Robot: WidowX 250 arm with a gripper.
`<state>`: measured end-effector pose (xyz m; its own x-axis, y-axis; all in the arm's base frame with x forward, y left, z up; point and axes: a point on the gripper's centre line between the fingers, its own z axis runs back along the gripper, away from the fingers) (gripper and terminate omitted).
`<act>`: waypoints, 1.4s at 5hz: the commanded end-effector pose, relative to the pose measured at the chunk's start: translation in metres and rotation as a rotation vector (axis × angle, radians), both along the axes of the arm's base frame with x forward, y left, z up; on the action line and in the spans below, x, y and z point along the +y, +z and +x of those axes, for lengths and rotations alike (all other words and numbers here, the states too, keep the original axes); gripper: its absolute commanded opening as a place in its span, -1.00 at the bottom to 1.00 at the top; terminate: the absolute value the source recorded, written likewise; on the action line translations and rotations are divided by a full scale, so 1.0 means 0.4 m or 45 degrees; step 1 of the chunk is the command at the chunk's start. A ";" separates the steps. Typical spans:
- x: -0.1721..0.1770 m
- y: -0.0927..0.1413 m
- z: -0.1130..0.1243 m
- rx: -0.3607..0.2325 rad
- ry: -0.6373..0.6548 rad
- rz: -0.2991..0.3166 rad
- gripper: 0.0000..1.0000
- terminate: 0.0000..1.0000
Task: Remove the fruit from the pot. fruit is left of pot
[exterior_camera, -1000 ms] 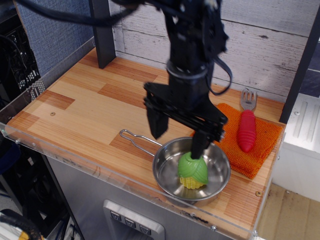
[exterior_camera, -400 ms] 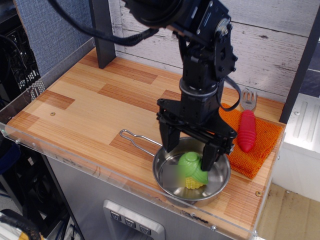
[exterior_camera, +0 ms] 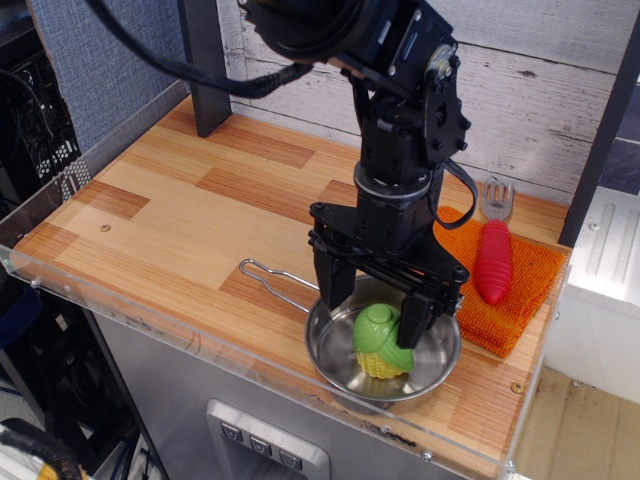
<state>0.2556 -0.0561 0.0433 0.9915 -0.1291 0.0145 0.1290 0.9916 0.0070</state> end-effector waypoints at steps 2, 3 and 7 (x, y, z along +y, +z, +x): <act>-0.016 0.011 -0.021 -0.048 -0.046 0.013 1.00 -1.00; -0.017 0.000 -0.021 -0.039 -0.060 0.020 1.00 -1.00; 0.006 0.182 0.053 -0.154 -0.085 -0.036 -1.00 -1.00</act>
<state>0.2747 -0.0527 0.1036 0.9767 -0.1951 0.0889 0.1959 0.9806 -0.0006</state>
